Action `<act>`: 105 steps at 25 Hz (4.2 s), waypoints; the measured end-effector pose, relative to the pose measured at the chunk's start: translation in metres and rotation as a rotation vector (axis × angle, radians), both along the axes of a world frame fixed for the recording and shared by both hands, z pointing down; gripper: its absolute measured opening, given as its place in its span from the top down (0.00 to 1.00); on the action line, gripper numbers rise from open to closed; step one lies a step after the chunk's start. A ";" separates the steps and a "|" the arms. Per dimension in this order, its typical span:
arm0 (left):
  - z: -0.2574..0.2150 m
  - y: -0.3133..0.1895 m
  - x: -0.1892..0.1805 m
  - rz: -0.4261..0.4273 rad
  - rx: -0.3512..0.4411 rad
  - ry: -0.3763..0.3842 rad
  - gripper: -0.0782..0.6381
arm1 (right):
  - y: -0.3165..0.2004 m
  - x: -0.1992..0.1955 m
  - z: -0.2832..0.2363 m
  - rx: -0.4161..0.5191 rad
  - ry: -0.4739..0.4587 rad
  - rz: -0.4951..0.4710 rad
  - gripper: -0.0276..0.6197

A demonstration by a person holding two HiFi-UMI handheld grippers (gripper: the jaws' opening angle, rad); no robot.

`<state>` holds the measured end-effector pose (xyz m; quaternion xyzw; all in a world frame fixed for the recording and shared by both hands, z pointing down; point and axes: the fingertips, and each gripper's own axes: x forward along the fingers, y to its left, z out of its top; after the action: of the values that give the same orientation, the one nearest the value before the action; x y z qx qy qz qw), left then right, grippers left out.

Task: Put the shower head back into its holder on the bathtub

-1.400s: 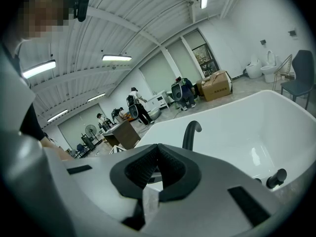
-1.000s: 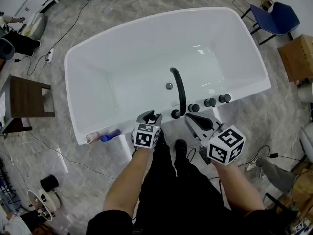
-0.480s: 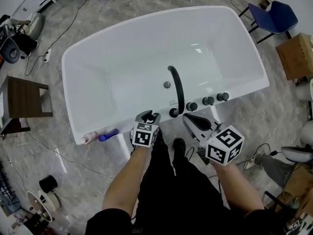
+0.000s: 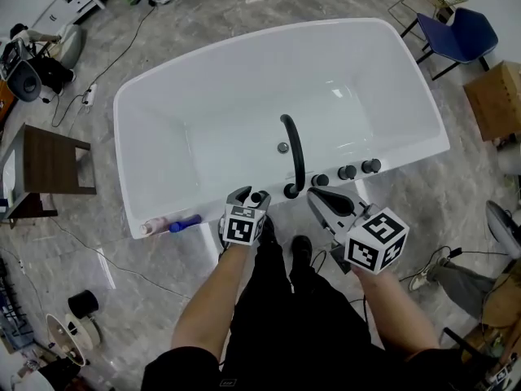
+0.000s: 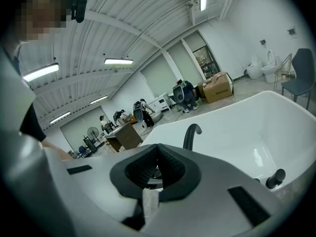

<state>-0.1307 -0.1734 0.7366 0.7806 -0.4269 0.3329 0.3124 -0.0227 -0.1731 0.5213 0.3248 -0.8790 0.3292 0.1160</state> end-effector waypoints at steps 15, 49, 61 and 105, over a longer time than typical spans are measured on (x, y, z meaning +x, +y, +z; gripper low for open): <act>-0.066 0.020 -0.011 -0.097 0.118 0.012 0.57 | 0.022 0.007 -0.035 0.064 -0.090 -0.035 0.94; -0.298 0.125 -0.120 -0.102 0.626 0.169 0.87 | 0.138 -0.087 -0.104 0.198 -0.043 -0.054 0.94; -0.320 0.139 -0.102 -0.083 0.655 0.203 0.87 | 0.133 -0.051 -0.125 0.239 -0.057 0.028 0.94; -0.422 0.043 -0.099 -0.347 0.823 0.132 0.87 | 0.002 -0.018 -0.220 0.560 -0.142 -0.131 0.94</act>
<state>-0.2297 -0.1309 0.3151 0.7763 -0.6275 0.0276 0.0539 -0.0409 -0.1715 0.3015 0.2627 -0.9607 0.0876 -0.0190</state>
